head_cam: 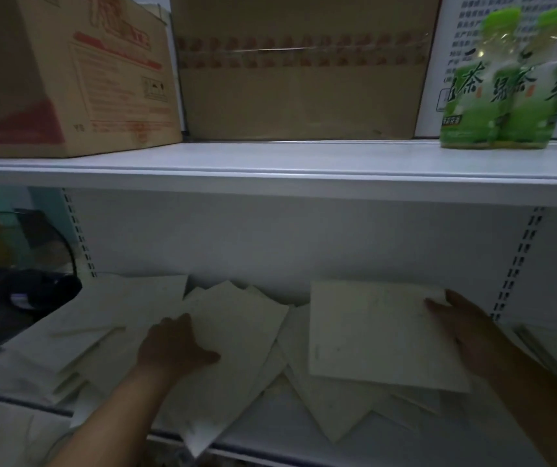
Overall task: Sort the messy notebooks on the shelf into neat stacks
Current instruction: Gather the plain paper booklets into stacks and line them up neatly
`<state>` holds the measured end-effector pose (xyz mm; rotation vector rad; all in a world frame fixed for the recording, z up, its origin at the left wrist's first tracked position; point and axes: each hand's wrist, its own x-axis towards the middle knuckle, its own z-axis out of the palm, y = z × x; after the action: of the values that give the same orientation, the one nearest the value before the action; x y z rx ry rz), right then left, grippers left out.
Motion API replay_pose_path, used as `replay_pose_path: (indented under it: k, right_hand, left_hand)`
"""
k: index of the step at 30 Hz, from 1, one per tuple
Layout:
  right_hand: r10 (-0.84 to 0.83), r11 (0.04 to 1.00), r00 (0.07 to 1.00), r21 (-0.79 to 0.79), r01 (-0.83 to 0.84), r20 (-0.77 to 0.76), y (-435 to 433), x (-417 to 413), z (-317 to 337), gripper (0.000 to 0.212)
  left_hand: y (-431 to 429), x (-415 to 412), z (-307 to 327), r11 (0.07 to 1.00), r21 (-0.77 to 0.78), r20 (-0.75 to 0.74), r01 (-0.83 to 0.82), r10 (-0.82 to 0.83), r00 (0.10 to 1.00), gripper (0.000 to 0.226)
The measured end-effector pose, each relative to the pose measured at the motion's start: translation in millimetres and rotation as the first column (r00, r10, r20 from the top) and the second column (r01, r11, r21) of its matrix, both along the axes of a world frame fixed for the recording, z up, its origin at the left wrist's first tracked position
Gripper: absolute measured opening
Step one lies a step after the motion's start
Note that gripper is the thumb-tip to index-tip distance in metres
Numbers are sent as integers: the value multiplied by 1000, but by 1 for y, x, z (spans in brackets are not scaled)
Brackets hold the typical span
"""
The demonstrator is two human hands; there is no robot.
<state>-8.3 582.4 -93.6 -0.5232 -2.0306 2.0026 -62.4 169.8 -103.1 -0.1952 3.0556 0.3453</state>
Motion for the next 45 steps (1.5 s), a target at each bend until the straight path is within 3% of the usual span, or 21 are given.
replay_pose_path:
  k: [1, 3, 5, 7, 9, 12, 15, 17, 20, 21, 22, 23, 24, 26, 29, 33, 37, 39, 42, 45]
  right_hand:
    - [26, 999, 1000, -24, -26, -15, 1, 6, 5, 78]
    - [133, 991, 991, 3, -133, -10, -7, 15, 19, 52]
    - [180, 979, 984, 94, -180, 15, -18, 18, 28, 40]
    - [224, 951, 974, 212, -223, 21, -36, 20, 36, 39]
    - [330, 894, 944, 316, -319, 22, -62, 20, 45, 31]
    - [376, 777, 926, 537, -327, 20, -95, 8, 51, 38]
    - [378, 618, 925, 733, -285, 41, -114, -7, 49, 51]
    - [335, 598, 941, 781, -181, -39, -119, -9, 46, 45]
    - [101, 605, 956, 780, 162, -277, -103, -13, 33, 26]
    - [16, 573, 971, 798, 187, -240, -93, -12, 25, 27]
    - [-28, 520, 996, 850, 82, -79, -84, -10, 15, 34]
    - [-38, 439, 986, 889, -130, 162, -78, -6, 2, 46]
    - [-27, 357, 923, 866, -350, 384, -75, -2, -11, 59]
    - [-6, 285, 843, 809, -514, 537, -76, 5, -28, 74]
    - [48, 441, 863, 765, -470, 502, -76, 3, -29, 72]
    - [178, 617, 895, 663, -425, 408, -72, -1, -29, 51]
    - [355, 802, 909, 429, -416, 218, -47, 12, 1, 34]
    - [443, 813, 877, 329, -480, 184, -24, 30, 28, 33]
    - [554, 766, 788, 205, -609, 269, 6, 57, 53, 38]
    - [567, 651, 732, 338, -679, 377, 14, 72, 66, 25]
  left_hand:
    - [0, -2, 4, 999, 44, 30, 24, -26, 999, 92]
    - [0, -7, 11, 962, 270, 89, 38, -64, 994, 90]
    - [4, -8, 19, 795, 607, 176, 3, -138, 975, 98]
    - [16, 3, 31, 601, 798, 140, 40, -250, 958, 102]
    - [35, 16, 36, 516, 843, 48, 151, -351, 935, 92]
    - [58, 33, 34, 500, 825, 11, 262, -479, 878, 66]
    - [65, 40, 26, 356, 930, 129, 90, -546, 828, 63]
    - [66, 41, 23, 307, 948, 99, 89, -546, 832, 58]
    - [63, 40, 21, 289, 952, 35, 101, -430, 902, 37]
    - [59, 39, 21, 252, 964, 19, 82, -373, 928, 31]
    - [54, 36, 19, 210, 975, -1, 70, -308, 951, 30]
    - [50, 34, 19, 194, 979, -13, 59, -232, 973, 32]
    - [47, 30, 17, 188, 981, -23, 54, -159, 987, 29]
    - [45, 29, 15, 175, 983, -42, 58, -95, 995, 26]
    - [47, 31, 14, 180, 983, -11, 20, -47, 999, 24]
    - [43, 34, 12, 176, 984, -18, 16, 12, 1000, 19]
    - [33, 35, 19, 202, 979, -31, 17, 64, 997, 18]
    - [29, 33, 24, 253, 967, -36, 20, 58, 998, 23]
    - [37, 32, 32, 259, 965, -41, 38, 6, 999, 21]
    - [66, 34, 39, 320, 939, -88, 130, -141, 986, 21]
